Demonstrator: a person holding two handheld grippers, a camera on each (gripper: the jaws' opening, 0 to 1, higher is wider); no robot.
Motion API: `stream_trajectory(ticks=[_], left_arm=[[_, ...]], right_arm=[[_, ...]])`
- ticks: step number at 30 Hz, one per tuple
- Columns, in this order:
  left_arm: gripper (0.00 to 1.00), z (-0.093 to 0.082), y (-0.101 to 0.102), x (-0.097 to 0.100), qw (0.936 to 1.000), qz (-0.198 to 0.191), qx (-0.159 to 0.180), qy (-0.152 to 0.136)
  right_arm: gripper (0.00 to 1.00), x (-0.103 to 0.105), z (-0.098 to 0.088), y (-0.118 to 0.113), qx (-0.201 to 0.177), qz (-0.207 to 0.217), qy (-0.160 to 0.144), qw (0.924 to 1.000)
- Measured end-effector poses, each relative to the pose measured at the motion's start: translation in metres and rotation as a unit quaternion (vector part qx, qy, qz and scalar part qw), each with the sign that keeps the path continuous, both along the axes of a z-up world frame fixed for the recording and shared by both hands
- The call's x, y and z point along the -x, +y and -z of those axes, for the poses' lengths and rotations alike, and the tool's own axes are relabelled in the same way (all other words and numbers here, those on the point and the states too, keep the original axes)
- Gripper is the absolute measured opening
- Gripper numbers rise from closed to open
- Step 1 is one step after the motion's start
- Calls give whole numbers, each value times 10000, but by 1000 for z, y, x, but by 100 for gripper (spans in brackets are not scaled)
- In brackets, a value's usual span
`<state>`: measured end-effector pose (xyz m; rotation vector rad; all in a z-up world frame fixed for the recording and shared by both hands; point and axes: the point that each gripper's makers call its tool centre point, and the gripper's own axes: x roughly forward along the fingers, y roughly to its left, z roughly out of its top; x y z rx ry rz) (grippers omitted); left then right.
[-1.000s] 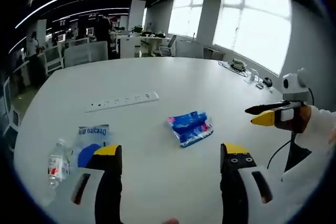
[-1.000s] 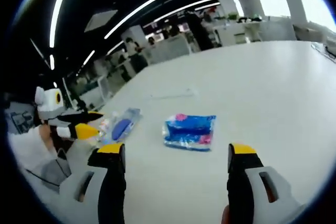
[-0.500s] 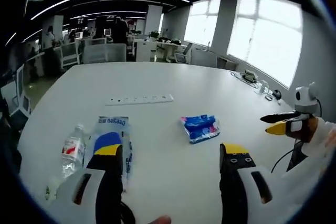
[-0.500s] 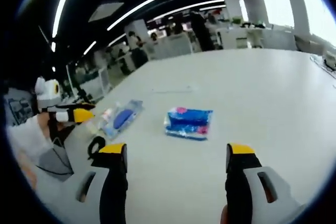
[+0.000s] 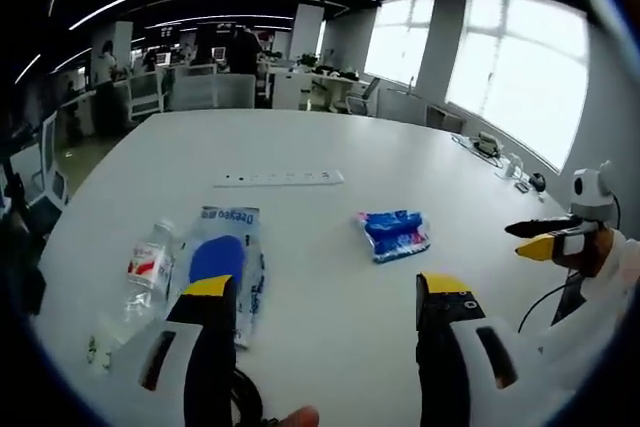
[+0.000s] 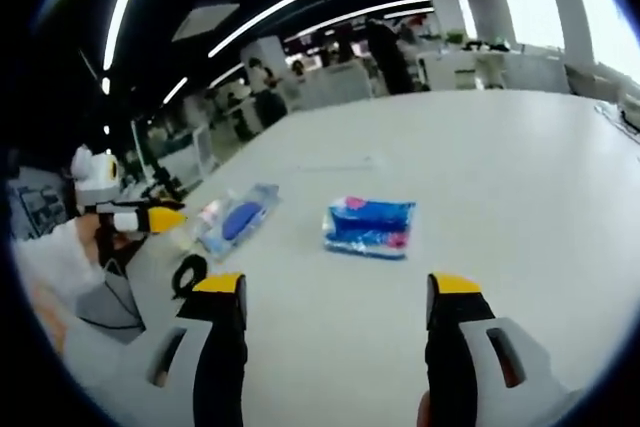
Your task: Arrange the tabletop items into an orderly group along one side of the table until the central work area is clear of visible clutter.
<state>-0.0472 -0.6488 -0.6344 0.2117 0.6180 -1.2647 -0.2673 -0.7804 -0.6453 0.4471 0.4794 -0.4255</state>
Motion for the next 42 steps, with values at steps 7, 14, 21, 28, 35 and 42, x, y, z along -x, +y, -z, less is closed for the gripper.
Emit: stream_trajectory(ticks=[7,14,21,28,35,42], left_arm=[[73,19,20,2,9993,-216,-136,288],[73,37,42,6,9981,-317,-381,360],[74,40,47,3,9974,-416,-419,403],[66,60,67,-12,9919,-1006,-728,284],[58,91,93,-23,9846,-1326,-1121,191],[54,120,103,-21,9796,-1317,-1467,394]], right_arm=[[71,5,8,7,-174,3,40,9998],[70,7,12,14,-296,-9,76,9995],[69,6,12,11,-358,64,-20,9993],[69,12,17,7,-408,99,-22,9991],[68,15,21,9,-505,152,2,9986],[67,18,26,7,-574,177,12,9982]])
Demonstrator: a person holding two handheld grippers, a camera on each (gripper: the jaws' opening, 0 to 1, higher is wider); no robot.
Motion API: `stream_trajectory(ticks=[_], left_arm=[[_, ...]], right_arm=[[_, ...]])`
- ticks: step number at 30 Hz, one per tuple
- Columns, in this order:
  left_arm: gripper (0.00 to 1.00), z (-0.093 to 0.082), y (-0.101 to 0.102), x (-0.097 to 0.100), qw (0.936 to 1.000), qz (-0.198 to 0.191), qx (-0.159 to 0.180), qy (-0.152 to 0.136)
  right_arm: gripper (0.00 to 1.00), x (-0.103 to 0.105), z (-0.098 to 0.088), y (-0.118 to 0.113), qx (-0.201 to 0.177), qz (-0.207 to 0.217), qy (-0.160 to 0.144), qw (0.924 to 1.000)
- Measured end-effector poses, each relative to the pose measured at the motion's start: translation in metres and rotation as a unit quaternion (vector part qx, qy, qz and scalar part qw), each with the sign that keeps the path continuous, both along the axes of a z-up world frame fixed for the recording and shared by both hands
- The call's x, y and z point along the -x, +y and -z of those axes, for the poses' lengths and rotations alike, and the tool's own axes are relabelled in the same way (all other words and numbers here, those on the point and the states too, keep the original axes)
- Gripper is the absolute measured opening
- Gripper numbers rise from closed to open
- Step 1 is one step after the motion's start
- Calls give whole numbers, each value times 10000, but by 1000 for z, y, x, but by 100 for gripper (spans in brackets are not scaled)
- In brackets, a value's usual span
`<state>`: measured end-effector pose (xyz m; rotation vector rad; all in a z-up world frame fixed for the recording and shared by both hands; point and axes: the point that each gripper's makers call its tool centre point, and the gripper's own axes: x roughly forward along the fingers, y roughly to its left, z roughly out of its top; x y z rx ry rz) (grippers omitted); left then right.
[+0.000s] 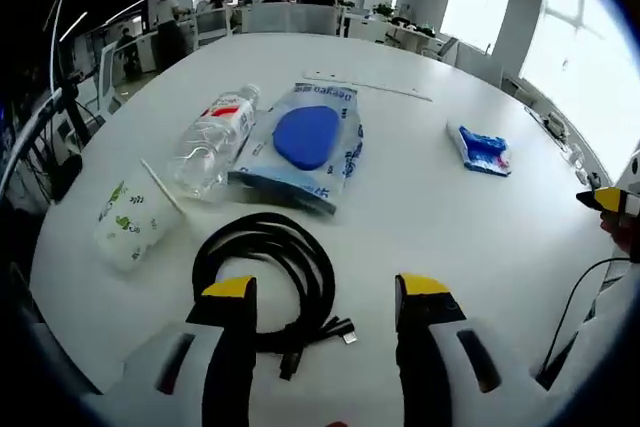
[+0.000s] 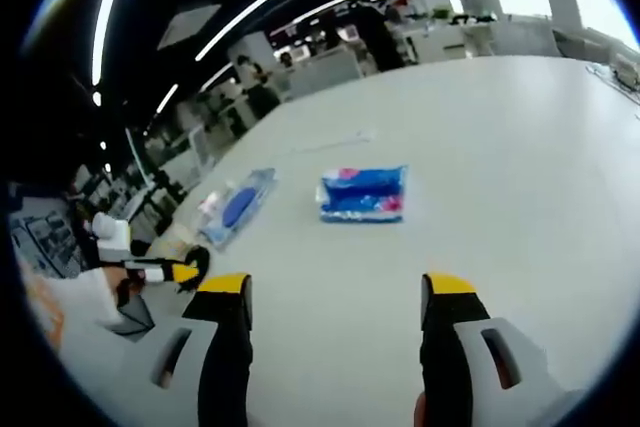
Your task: Arrange the tabletop items into an orderly group along one side of the table until the central work area is clear of visible clutter.
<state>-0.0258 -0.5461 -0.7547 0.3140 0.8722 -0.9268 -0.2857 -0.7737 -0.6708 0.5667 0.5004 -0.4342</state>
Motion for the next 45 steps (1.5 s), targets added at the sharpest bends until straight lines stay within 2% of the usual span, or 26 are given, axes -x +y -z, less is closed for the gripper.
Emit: stream_trajectory(ticks=[6,11,14,17,22,28,33,36,39,42,45], left_arm=[[52,13,-1,-2,9999,-22,-113,128],[47,16,-3,-3,9997,108,-231,60],[40,16,-4,-3,9994,206,-276,-9],[21,17,-3,1,9975,556,-420,-107],[16,17,0,0,9968,648,-414,-210],[6,12,-3,7,9978,640,-134,83],[5,-7,-9,14,9973,655,265,179],[4,-25,-14,18,9961,646,542,250],[4,-53,-26,23,9914,745,1042,272],[4,-77,-35,28,9865,880,1355,280],[4,-104,-47,37,9783,903,1809,460]], right_arm=[[66,1,1,0,103,-118,133,9998],[65,1,2,0,37,-59,93,9999],[65,-1,2,2,73,-104,121,9998],[64,-2,3,3,96,-159,150,9997],[63,-4,4,6,79,-153,136,9998],[63,-3,6,9,75,-184,171,9997],[62,-2,8,8,45,-149,183,9997],[62,-2,7,8,52,-138,176,9997],[62,-2,7,8,50,-129,164,9998],[62,-3,8,9,42,-135,168,9998],[62,-4,8,10,25,-154,162,9997]])
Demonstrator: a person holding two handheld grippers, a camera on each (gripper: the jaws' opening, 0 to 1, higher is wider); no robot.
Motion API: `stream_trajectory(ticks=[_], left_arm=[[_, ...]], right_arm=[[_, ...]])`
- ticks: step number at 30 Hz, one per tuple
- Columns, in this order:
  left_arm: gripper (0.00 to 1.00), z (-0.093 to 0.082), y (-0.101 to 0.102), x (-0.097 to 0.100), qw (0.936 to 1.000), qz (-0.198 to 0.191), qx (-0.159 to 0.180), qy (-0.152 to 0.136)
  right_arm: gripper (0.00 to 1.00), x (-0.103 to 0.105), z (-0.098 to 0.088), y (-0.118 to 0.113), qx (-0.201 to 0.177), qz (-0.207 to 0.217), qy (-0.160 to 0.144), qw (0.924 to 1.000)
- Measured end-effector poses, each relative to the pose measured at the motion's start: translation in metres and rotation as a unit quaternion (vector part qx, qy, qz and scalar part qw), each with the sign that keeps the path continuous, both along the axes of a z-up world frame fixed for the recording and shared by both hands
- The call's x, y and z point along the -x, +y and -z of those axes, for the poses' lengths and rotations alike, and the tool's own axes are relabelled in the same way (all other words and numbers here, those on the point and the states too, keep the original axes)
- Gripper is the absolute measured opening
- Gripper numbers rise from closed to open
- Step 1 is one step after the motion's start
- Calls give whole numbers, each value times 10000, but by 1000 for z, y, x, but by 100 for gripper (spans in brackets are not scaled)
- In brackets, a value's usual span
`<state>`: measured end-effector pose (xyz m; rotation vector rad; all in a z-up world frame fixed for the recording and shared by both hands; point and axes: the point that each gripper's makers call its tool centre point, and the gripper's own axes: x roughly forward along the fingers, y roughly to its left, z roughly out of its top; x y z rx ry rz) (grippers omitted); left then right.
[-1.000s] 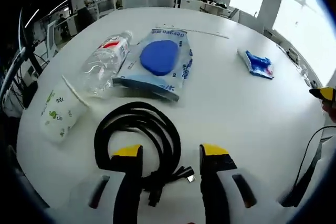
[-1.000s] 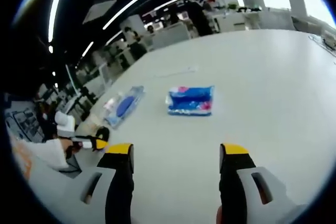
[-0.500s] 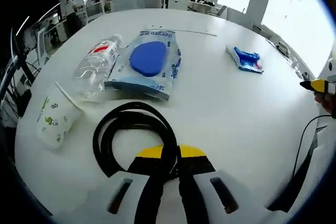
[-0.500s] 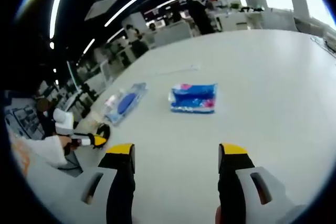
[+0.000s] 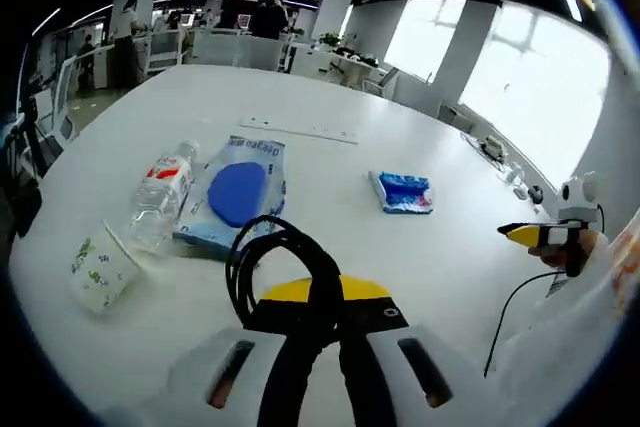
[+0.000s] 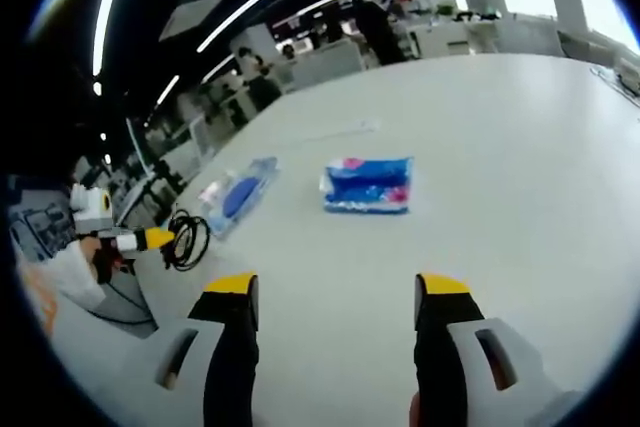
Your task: Arrange the tabletop items into an orderly group along one side of the table until the central work area is clear of visible clutter.
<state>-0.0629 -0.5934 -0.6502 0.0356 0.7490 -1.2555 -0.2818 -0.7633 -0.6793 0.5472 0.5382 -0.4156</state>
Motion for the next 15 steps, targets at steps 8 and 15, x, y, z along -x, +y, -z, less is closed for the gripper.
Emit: stream_trajectory(ticks=[8,15], left_arm=[[4,-79,-39,40,9885,764,1137,634],[4,-113,-62,76,9717,1562,1605,757]], right_arm=[[61,-3,-2,2,-136,77,-171,9997],[61,-10,-21,1,-350,234,-647,9970]])
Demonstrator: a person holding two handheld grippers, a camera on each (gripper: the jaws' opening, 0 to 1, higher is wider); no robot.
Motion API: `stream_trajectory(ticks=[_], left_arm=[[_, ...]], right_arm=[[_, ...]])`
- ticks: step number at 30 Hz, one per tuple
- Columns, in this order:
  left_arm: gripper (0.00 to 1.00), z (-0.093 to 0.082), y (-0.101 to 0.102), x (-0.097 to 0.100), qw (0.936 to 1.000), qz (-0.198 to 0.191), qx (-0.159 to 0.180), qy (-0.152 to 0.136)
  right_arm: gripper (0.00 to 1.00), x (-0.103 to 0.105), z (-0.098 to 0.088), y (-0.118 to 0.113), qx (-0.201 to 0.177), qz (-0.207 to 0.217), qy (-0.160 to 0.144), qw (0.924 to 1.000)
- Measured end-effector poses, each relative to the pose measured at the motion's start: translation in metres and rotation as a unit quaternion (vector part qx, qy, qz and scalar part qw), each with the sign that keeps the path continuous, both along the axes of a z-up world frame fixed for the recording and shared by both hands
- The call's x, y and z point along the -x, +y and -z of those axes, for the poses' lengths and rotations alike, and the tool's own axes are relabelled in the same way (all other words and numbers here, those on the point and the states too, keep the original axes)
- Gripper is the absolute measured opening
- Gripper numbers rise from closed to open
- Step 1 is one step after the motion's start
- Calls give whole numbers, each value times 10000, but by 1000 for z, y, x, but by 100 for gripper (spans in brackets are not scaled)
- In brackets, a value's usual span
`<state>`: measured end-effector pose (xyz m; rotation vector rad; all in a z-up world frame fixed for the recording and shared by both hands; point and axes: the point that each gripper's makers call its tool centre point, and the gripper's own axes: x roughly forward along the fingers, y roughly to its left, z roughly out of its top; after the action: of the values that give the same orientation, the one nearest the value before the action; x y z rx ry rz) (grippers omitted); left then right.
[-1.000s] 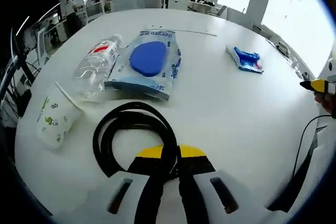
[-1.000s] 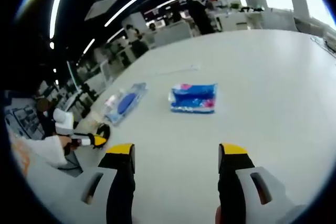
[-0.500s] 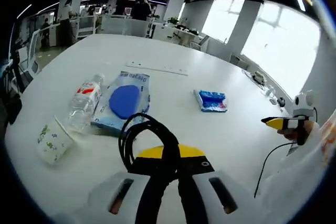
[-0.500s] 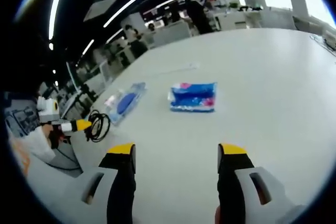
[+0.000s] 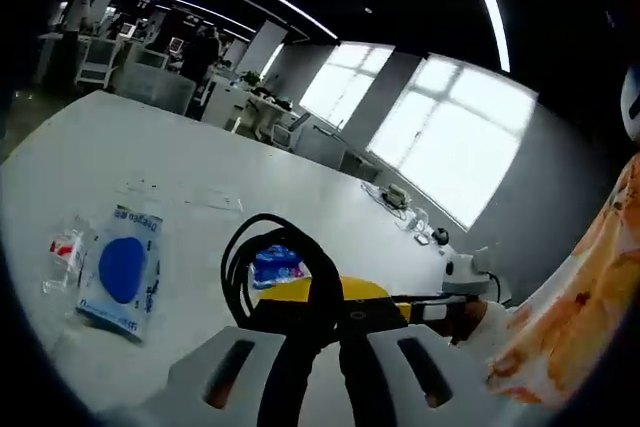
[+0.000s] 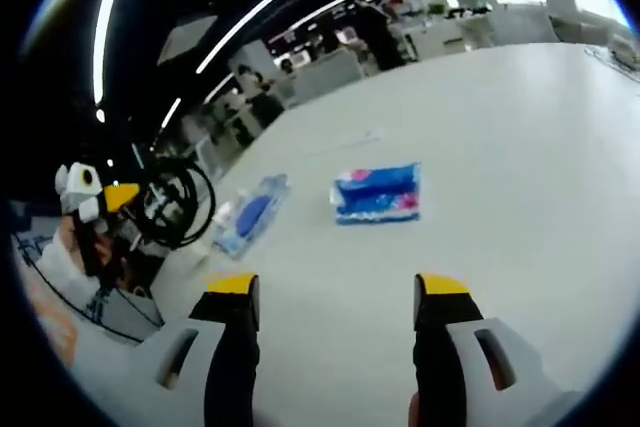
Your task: Arrange the tabletop items into an orderly group along one side of the table until the central work area is clear of visible clutter.
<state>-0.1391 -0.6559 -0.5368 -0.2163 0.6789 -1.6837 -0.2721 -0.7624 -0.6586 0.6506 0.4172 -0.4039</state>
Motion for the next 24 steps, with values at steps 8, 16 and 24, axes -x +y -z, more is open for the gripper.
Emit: stream_trajectory(ticks=[8,16,24], left_arm=[[4,-20,-8,41,9950,900,428,-48],[4,-45,-3,65,9822,1584,990,207],[4,-64,4,80,9692,1994,1357,497]], right_arm=[[63,-25,-37,6,-99,-123,-726,9972],[63,-58,-81,33,-239,-841,-1745,9808],[60,-73,-107,55,-586,-1443,-2398,9582]])
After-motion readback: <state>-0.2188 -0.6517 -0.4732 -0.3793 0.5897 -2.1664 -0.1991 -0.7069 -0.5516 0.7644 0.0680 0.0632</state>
